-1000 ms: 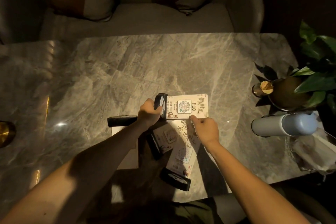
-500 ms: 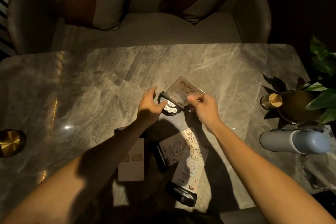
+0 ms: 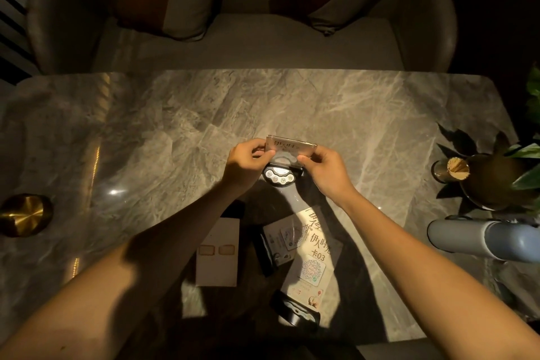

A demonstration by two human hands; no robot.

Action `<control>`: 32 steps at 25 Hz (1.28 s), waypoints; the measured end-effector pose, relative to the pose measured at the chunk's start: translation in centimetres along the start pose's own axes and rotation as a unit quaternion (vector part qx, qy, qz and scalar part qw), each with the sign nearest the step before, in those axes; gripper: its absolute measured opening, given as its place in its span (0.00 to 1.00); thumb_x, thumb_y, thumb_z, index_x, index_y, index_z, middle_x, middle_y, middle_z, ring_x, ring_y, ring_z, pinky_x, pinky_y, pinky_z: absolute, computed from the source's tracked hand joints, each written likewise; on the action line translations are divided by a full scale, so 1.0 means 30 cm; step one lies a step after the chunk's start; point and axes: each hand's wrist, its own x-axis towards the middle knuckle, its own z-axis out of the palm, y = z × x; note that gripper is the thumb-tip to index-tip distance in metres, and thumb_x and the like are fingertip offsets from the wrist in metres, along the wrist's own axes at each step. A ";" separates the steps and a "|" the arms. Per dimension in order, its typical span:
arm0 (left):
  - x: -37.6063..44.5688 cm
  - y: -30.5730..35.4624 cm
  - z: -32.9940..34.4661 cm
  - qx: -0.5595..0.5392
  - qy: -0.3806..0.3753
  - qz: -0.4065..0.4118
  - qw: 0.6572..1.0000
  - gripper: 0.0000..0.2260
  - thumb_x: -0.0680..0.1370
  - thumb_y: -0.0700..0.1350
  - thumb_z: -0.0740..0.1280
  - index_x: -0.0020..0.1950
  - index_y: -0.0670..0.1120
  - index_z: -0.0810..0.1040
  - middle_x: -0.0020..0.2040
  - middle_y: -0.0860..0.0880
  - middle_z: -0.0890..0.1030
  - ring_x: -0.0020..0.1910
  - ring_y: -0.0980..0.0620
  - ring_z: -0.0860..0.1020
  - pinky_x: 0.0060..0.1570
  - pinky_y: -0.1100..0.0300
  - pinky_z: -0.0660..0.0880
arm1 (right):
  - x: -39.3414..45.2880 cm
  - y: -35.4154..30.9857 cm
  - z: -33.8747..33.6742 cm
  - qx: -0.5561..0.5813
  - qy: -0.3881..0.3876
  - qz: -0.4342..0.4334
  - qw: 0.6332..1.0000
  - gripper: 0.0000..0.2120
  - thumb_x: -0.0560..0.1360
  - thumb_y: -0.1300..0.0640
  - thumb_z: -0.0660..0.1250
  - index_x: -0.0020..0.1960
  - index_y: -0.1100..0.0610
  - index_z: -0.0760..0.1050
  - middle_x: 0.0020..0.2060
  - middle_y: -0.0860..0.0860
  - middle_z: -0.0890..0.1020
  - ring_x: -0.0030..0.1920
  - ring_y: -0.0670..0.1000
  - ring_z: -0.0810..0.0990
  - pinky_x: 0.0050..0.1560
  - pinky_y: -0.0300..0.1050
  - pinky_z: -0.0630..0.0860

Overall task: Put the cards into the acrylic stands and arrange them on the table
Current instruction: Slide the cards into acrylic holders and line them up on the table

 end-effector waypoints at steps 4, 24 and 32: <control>-0.059 0.001 -0.028 -0.038 -0.014 -0.029 0.999 0.12 0.75 0.47 0.71 0.55 0.43 0.84 0.45 0.49 0.86 0.43 0.53 0.84 0.48 0.58 0.79 | -0.050 0.018 0.015 0.030 0.004 0.046 0.998 0.08 0.78 0.60 0.70 0.56 0.58 0.80 0.48 0.52 0.86 0.48 0.52 0.83 0.56 0.54 0.79; -0.599 -0.325 -0.253 0.012 0.149 -0.174 0.973 0.12 0.74 0.42 0.74 0.56 0.43 0.80 0.48 0.41 0.84 0.46 0.41 0.83 0.49 0.48 0.81 | -0.490 0.029 0.490 -0.311 -0.212 -0.149 0.914 0.16 0.79 0.54 0.65 0.66 0.54 0.76 0.63 0.55 0.78 0.61 0.56 0.78 0.61 0.55 0.76; -0.675 -0.347 -0.224 0.124 -0.048 -0.271 0.953 0.16 0.82 0.48 0.65 0.69 0.44 0.75 0.68 0.47 0.79 0.62 0.47 0.79 0.30 0.79 0.66 | -0.567 0.111 0.589 -0.330 -0.146 -0.096 0.928 0.14 0.79 0.56 0.65 0.62 0.60 0.77 0.64 0.57 0.73 0.60 0.58 0.76 0.62 0.56 0.76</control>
